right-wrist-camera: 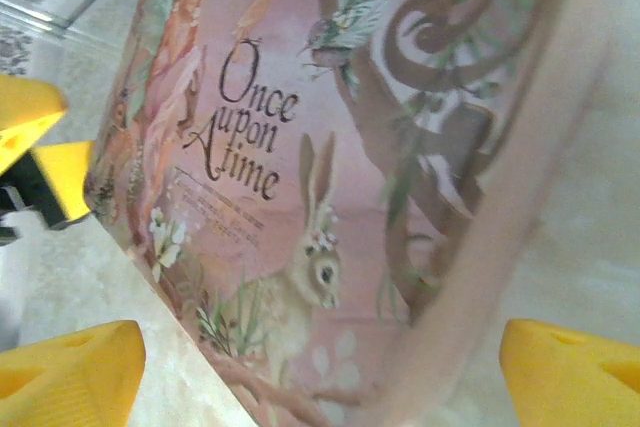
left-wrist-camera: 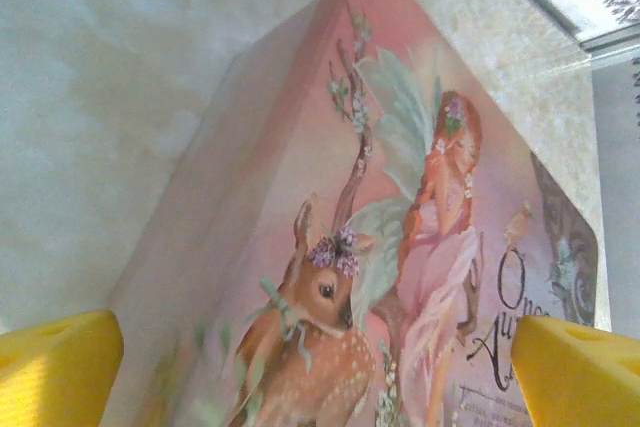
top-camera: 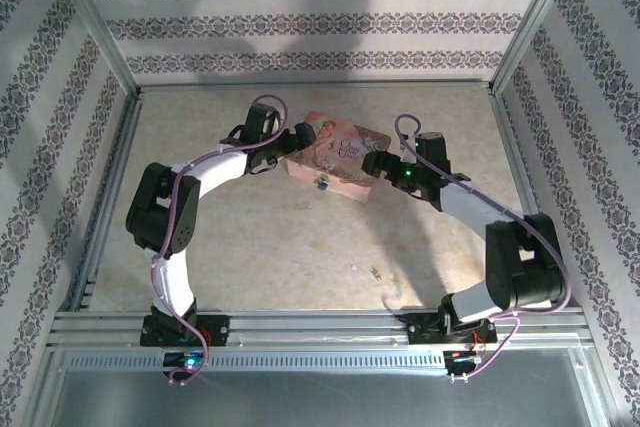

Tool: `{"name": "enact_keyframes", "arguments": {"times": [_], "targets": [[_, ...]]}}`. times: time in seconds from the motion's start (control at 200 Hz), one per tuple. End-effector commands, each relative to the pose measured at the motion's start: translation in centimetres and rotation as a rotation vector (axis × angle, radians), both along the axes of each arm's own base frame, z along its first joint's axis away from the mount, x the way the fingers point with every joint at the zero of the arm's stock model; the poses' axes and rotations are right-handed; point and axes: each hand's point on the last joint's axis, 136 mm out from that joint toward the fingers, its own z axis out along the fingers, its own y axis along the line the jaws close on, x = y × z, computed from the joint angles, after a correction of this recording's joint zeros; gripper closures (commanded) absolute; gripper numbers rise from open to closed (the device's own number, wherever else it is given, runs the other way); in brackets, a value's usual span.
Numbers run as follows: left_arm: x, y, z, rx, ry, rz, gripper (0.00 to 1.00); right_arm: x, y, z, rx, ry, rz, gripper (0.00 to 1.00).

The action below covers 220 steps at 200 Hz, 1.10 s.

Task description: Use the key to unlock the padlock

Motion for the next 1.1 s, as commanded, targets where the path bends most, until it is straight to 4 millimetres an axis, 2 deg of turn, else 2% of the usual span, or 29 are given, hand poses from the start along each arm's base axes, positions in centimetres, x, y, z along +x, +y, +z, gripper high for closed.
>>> {"name": "enact_keyframes", "arguments": {"times": [0.0,0.165,0.335,0.495,0.585,0.845,1.094], "targets": [[0.0,3.2,3.6,0.062,-0.123,0.045,0.01,-1.7,-2.3,0.7,-0.162,0.009,-0.011,0.09],[-2.0,6.0,6.9,0.176,-0.265,0.092,0.01,-6.1,-3.8,1.8,-0.268,0.054,0.022,0.11],[-4.4,9.0,9.8,0.229,-0.400,0.194,0.01,-11.2,-3.5,1.9,-0.306,0.125,0.072,0.17],[-6.4,11.3,10.5,0.277,-0.457,0.276,0.01,-15.6,-2.6,0.9,-0.366,0.227,0.135,0.22],[-7.4,12.3,10.2,0.300,-0.458,0.300,0.01,-17.5,-1.9,-0.1,-0.409,0.285,0.178,0.24],[-8.7,13.8,9.2,0.343,-0.445,0.348,0.01,-21.1,-0.2,-3.7,-0.545,0.443,0.323,0.30],[-8.6,13.9,9.1,0.349,-0.448,0.357,0.01,-22.5,0.9,-6.8,-0.669,0.549,0.441,0.36]]}}
